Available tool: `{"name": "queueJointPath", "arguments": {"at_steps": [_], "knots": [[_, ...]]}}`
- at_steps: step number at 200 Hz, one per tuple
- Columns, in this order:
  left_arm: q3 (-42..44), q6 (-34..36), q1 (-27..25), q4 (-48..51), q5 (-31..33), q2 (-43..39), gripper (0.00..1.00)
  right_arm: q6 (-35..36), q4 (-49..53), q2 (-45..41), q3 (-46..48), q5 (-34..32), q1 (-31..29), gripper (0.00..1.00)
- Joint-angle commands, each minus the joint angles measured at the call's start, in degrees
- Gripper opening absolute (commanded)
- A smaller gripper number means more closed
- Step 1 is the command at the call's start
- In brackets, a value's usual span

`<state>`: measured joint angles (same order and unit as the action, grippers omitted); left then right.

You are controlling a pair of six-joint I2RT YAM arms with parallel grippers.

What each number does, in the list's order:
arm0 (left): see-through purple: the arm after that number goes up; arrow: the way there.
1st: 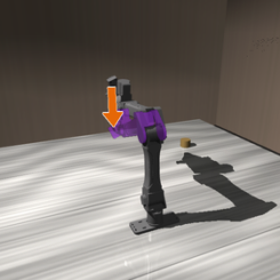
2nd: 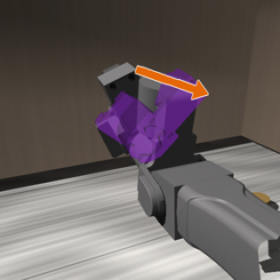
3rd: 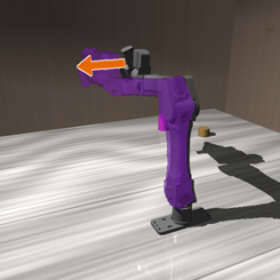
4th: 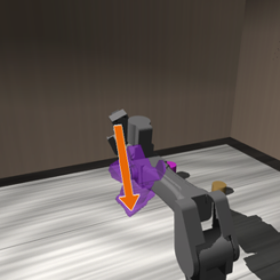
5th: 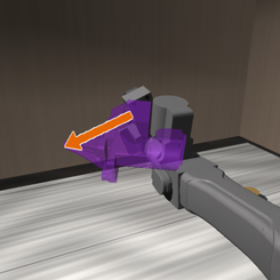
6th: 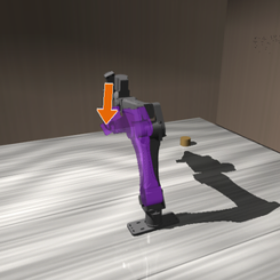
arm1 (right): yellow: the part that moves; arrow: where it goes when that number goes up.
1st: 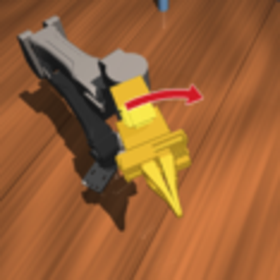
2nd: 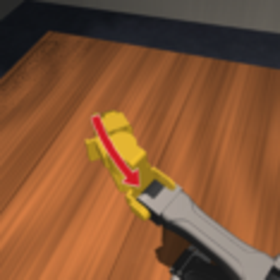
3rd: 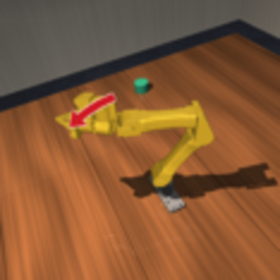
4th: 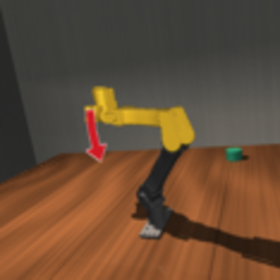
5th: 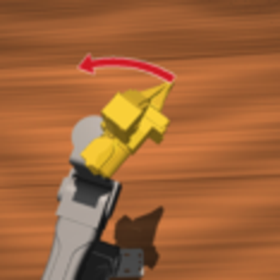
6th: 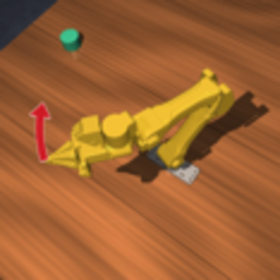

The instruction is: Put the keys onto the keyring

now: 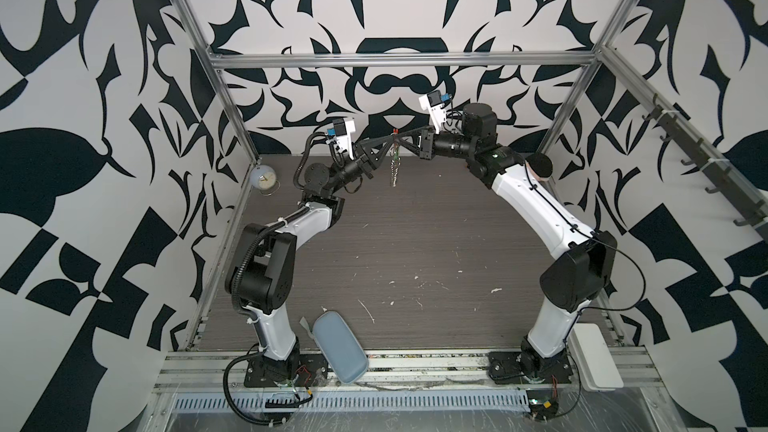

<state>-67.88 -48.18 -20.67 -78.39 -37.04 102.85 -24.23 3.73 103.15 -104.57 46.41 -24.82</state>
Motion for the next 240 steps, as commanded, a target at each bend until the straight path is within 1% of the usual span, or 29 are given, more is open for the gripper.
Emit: {"name": "queueJointPath", "arguments": {"at_steps": [1,30,40,58,71,77,99,118,130,138,157,169,181,213,240], "knots": [[-1.73,-0.64,-0.31,-4.19,-0.74,0.33,0.0,-1.66,-4.52,-2.08,-0.33,1.62,-0.32,0.0],[-1.08,-0.01,-0.07,-4.23,-1.15,0.51,0.0,0.63,-2.67,-2.11,-1.05,1.34,-0.32,0.0],[-0.86,0.21,0.13,-4.14,-1.62,0.65,0.05,2.1,-0.82,-2.26,-1.58,0.73,-0.3,0.0],[-0.03,1.22,1.15,-3.14,-3.59,0.43,0.17,5.61,2.79,-2.31,-2.55,-0.4,-0.32,0.0],[0.7,2.79,2.8,-1.22,-6.85,-0.48,0.26,9.86,7.2,-2.43,-3.76,-2.46,-0.32,0.0],[0.97,3.88,3.8,0.55,-8.62,-1.07,0.27,12.61,9.72,-2.41,-4.51,-3.81,-0.32,0.0],[0.59,9.69,7.59,11.85,-15.68,-3.8,0.29,22.6,19.44,-1.95,-7.77,-8.06,-0.45,0.0],[-0.81,18.28,8.62,21.89,-20.09,-5.96,0.3,29.07,24.82,-1.18,-9.92,-10.22,-0.8,0.0],[-2.92,26.37,8.09,32.42,-23.23,-7.07,0.31,30.96,25.75,-1.15,-10.37,-10.46,-0.9,0.0],[-5.05,32.4,7.56,42.0,-24.75,-7.59,0.31,31.81,26.16,-1.2,-10.66,-10.21,-1.1,0.0],[-10.76,45.95,6.32,62.65,-26.54,-8.05,0.31,33.9,28.12,-0.97,-11.89,-10.5,-1.95,0.0],[-14.1,52.0,5.87,71.95,-26.87,-7.67,0.32,35.1,29.49,-0.67,-12.72,-11.15,-2.53,0.0],[-16.52,53.2,5.77,75.52,-28.0,-7.06,0.32,35.84,30.36,-0.32,-13.06,-11.6,-2.99,0.0],[-20.34,53.45,5.66,78.35,-29.77,-5.57,0.32,36.54,31.08,0.04,-13.37,-11.77,-4.16,0.0],[-21.96,53.9,5.67,80.62,-31.07,-4.69,0.3,37.1,31.43,0.04,-13.94,-11.87,-5.06,0.0]]}}
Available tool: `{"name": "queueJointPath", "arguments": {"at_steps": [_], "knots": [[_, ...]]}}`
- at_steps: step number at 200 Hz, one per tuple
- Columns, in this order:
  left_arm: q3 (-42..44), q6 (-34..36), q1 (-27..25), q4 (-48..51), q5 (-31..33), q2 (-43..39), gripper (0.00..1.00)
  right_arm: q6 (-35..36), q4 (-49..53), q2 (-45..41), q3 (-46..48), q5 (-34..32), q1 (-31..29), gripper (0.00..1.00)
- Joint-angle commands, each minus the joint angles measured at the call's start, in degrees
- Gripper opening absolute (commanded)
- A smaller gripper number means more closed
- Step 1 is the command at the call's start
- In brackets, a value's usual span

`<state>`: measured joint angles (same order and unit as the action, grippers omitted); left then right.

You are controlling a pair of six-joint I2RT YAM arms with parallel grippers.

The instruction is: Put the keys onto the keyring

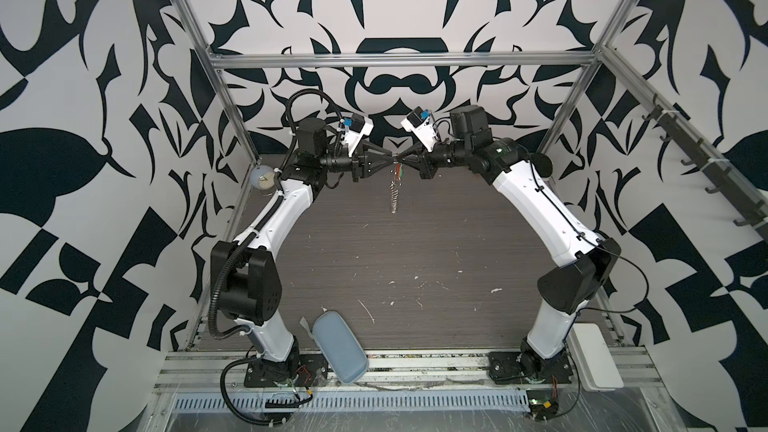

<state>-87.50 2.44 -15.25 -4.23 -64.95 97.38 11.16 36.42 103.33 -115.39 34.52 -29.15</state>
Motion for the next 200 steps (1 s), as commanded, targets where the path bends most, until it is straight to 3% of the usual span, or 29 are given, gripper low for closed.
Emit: {"name": "queueJointPath", "arguments": {"at_steps": [1,30,68,109,125,142,159,200], "knots": [[-2.37,3.32,0.28,6.49,-3.16,0.83,0.3,1.74,-1.27,-0.1,-3.19,0.02,-0.78,0.0],[-2.65,3.78,0.19,7.49,-3.64,1.05,0.24,1.83,-0.61,0.29,-4.07,0.02,-1.21,0.0],[-3.73,7.09,0.08,12.5,-4.39,1.52,0.0,1.8,-0.39,0.58,-4.62,-0.07,-1.86,0.0],[-2.88,8.4,0.05,11.89,-3.43,0.98,0.0,-2.09,-1.25,0.41,-5.28,-2.1,-2.15,0.02],[-0.14,2.42,0.05,3.98,-1.15,0.0,0.0,-8.87,-2.83,-0.67,-4.53,-4.83,-0.35,0.18],[5.15,-9.65,0.05,-12.86,2.45,-0.86,0.0,-16.33,-9.38,-3.26,1.18,-0.14,2.16,0.25],[7.77,-20.84,0.04,-26.51,5.62,-0.36,0.0,-17.19,-14.93,-6.23,7.48,0.08,2.61,0.31],[7.37,-24.01,-0.23,-28.16,7.97,-0.26,0.0,-11.69,-15.07,-7.53,10.11,-4.3,2.36,0.35]]}}
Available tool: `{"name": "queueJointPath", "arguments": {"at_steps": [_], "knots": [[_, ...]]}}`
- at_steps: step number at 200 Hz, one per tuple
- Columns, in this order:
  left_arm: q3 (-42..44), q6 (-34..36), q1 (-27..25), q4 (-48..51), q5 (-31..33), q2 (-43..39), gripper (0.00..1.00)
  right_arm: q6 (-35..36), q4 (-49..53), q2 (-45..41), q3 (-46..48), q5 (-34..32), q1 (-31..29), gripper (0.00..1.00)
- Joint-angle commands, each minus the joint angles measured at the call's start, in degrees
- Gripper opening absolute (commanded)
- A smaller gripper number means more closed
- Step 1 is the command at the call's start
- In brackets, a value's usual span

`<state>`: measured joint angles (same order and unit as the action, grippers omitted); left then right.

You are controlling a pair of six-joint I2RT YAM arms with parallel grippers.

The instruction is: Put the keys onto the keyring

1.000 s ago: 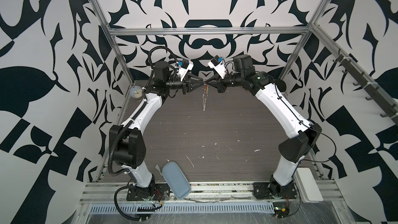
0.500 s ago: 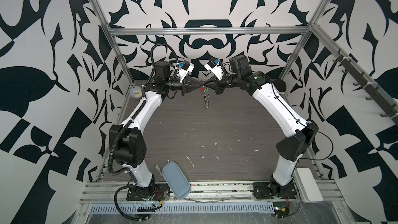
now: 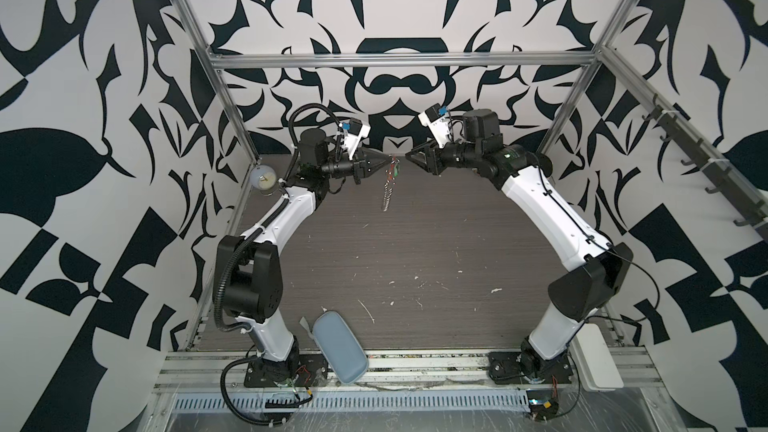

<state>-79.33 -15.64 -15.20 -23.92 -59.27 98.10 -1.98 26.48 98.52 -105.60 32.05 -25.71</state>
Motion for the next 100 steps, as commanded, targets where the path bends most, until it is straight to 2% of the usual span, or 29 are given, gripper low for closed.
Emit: {"name": "queueJointPath", "arguments": {"at_steps": [1,44,100], "knots": [[-0.81,-5.96,-0.32,-8.45,2.34,-0.99,0.0,1.62,-5.17,-2.67,0.31,-1.96,-1.12,0.35],[-1.53,-5.72,-0.67,-6.53,2.57,-1.16,0.0,6.38,-5.67,-2.05,-0.03,-7.19,-3.47,0.4],[-1.96,-5.81,-1.05,-6.12,2.57,-1.14,0.0,9.93,-5.47,0.23,-2.03,-11.34,-6.17,0.39]]}}
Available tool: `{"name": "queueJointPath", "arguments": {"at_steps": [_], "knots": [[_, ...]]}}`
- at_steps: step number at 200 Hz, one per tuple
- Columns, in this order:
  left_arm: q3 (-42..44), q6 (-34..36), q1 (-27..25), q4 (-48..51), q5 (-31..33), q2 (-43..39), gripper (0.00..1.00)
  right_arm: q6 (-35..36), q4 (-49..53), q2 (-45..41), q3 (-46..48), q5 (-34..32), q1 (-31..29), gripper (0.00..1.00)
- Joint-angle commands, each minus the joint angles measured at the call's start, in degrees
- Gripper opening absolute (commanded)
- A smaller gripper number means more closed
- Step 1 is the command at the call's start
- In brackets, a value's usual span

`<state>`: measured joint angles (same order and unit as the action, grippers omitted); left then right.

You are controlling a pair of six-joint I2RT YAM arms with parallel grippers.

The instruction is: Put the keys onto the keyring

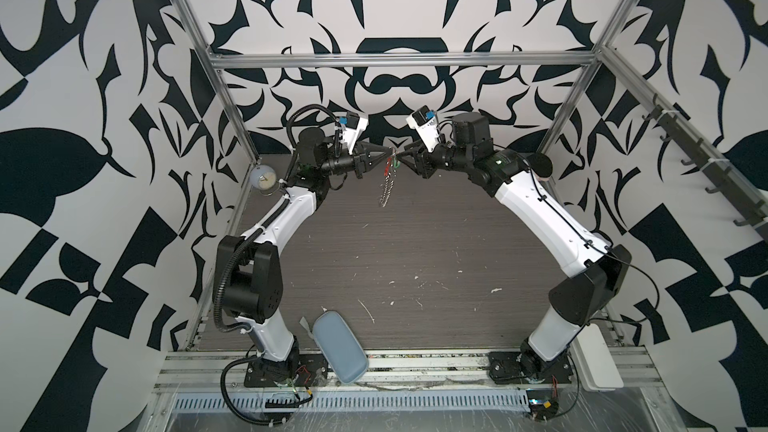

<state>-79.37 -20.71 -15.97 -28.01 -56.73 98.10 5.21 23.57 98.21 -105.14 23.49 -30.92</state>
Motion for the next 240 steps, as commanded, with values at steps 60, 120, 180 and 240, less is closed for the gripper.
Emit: {"name": "queueJointPath", "arguments": {"at_steps": [60,120,180,240], "knots": [[-1.71,-3.11,-0.26,-3.98,1.1,-1.25,0.0,5.86,-1.12,1.67,-3.01,-5.34,-2.38,0.08],[2.16,-16.62,-0.25,-19.84,12.55,-1.51,0.0,6.56,-2.11,0.79,0.58,-4.54,-4.23,0.0],[6.04,-31.85,-1.05,-46.76,14.75,2.6,0.0,-2.15,-4.91,4.36,-2.36,12.61,-4.68,0.0],[7.7,-32.4,-0.93,-50.74,15.26,2.79,0.0,-8.34,-9.41,0.51,-0.09,15.87,-2.68,0.12]]}}
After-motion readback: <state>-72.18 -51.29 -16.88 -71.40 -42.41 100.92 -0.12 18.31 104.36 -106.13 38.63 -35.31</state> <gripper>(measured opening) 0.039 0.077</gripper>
